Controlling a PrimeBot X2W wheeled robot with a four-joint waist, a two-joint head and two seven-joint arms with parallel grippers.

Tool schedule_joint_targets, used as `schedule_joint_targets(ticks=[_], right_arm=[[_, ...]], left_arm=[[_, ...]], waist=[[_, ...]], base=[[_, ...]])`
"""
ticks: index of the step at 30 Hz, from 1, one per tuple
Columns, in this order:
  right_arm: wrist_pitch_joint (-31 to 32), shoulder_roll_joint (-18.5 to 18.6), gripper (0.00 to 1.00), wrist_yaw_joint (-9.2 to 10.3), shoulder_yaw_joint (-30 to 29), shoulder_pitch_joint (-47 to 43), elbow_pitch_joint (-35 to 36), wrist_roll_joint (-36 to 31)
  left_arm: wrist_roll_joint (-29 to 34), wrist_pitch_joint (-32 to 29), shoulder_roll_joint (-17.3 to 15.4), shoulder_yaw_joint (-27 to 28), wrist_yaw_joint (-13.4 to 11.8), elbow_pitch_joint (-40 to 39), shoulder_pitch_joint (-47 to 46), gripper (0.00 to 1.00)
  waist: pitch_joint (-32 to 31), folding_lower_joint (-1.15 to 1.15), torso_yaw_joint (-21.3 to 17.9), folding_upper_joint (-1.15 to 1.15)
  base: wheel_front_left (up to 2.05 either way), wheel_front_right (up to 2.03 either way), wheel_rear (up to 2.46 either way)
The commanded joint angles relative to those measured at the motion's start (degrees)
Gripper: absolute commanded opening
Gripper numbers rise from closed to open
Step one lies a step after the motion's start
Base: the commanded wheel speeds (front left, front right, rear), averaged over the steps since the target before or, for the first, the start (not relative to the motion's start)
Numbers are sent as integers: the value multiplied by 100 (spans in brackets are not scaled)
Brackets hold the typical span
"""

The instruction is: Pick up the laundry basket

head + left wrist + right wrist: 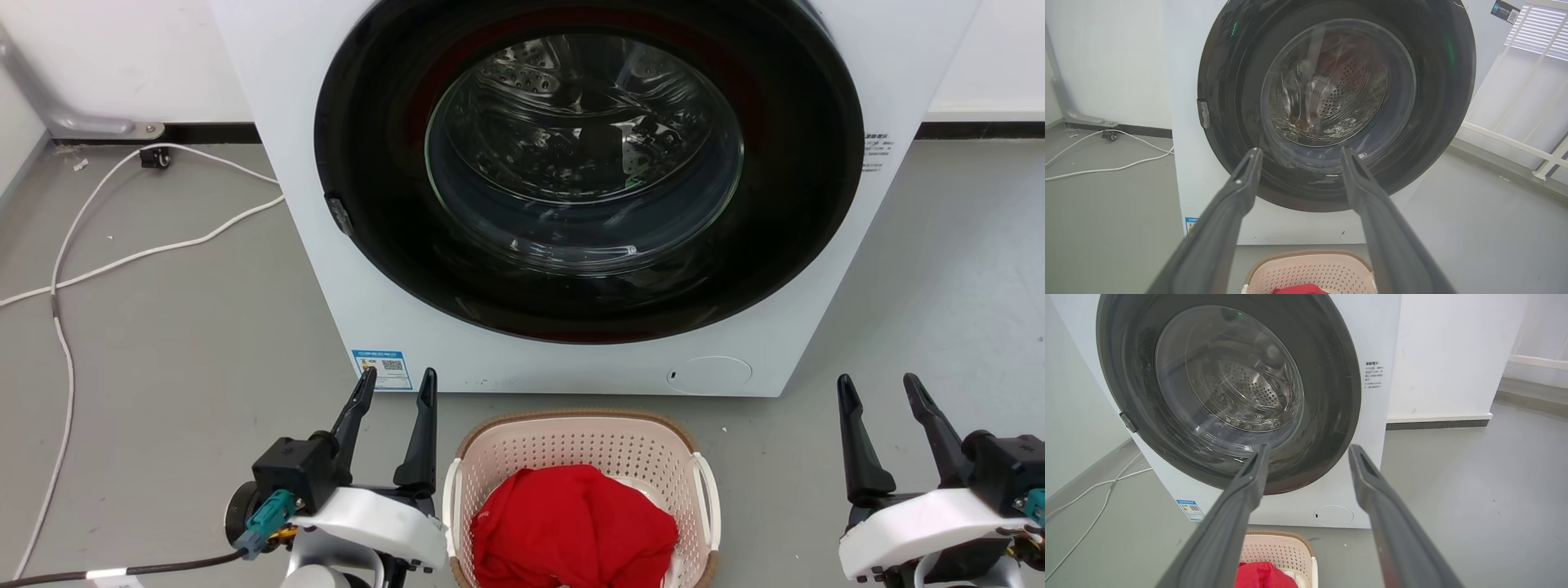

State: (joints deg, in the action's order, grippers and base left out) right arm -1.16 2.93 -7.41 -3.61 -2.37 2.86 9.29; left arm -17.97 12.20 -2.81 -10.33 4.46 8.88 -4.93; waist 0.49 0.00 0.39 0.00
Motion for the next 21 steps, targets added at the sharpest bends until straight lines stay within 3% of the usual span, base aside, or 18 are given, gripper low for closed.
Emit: schedule_joint_targets(ticks=[1,21], right_arm=[[-42,-4,100,-13,-5,-52,63,-138],[-302,-7,100,-7,-14,-141,91,-653]], left_arm=[[134,38,-13,-18,-33,-5,-59,100],[911,260,-13,-148,-133,68,-44,100]], waist=[[-2,0,5,0],[-8,0,60,0]], base=[[0,0,0],[0,0,0]])
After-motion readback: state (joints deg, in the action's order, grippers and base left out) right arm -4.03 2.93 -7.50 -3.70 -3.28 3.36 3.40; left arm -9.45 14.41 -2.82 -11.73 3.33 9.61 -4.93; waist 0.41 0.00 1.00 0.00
